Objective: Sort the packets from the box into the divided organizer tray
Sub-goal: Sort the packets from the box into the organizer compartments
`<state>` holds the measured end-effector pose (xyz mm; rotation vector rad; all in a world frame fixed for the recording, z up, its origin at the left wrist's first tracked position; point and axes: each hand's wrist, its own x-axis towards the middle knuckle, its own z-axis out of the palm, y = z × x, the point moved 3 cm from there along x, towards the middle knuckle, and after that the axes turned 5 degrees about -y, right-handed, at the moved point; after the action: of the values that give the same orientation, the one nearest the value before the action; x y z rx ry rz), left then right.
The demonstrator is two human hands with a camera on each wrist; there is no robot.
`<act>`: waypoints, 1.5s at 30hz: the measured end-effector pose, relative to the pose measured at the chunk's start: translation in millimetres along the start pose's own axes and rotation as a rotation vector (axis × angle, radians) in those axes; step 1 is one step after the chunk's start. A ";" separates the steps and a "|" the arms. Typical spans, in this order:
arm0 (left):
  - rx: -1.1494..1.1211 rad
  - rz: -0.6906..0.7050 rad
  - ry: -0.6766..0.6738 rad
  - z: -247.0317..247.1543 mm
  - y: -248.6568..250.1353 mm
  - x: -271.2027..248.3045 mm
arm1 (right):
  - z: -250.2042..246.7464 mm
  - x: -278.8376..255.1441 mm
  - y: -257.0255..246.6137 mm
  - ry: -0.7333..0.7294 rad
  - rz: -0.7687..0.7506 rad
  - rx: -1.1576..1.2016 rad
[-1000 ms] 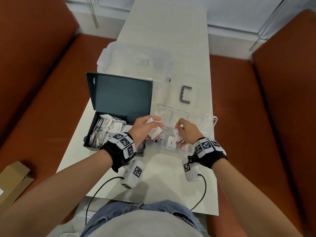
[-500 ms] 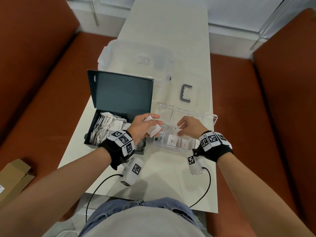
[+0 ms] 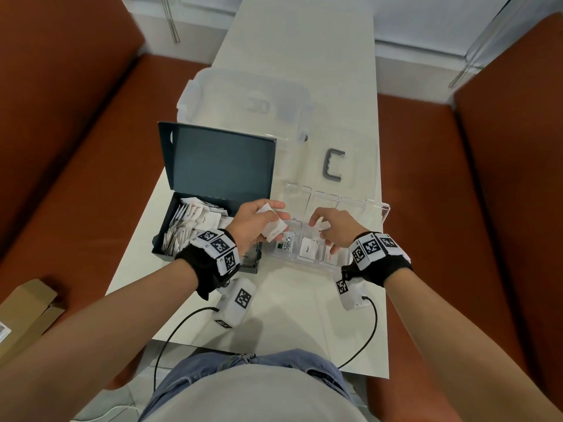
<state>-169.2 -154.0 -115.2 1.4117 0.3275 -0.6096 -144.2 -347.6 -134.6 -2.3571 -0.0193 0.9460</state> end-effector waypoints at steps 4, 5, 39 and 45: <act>0.000 -0.002 -0.001 -0.6 0.1 1.8 | 1.7 4.2 1.8 0.018 0.011 -0.108; -0.002 -0.003 0.000 -0.5 0.1 2.1 | 2.0 5.0 1.4 0.023 0.009 -0.145; -0.175 -0.074 -0.038 0.2 -0.1 3.3 | 37.4 17.3 -1.6 0.156 0.008 -0.676; 0.036 0.015 -0.087 3.3 0.3 3.4 | 4.0 -5.6 -14.2 0.318 -0.101 -0.293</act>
<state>-166.7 -157.9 -116.3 1.4167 0.2371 -0.6652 -148.2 -335.1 -125.9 -2.7234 -0.1597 0.5415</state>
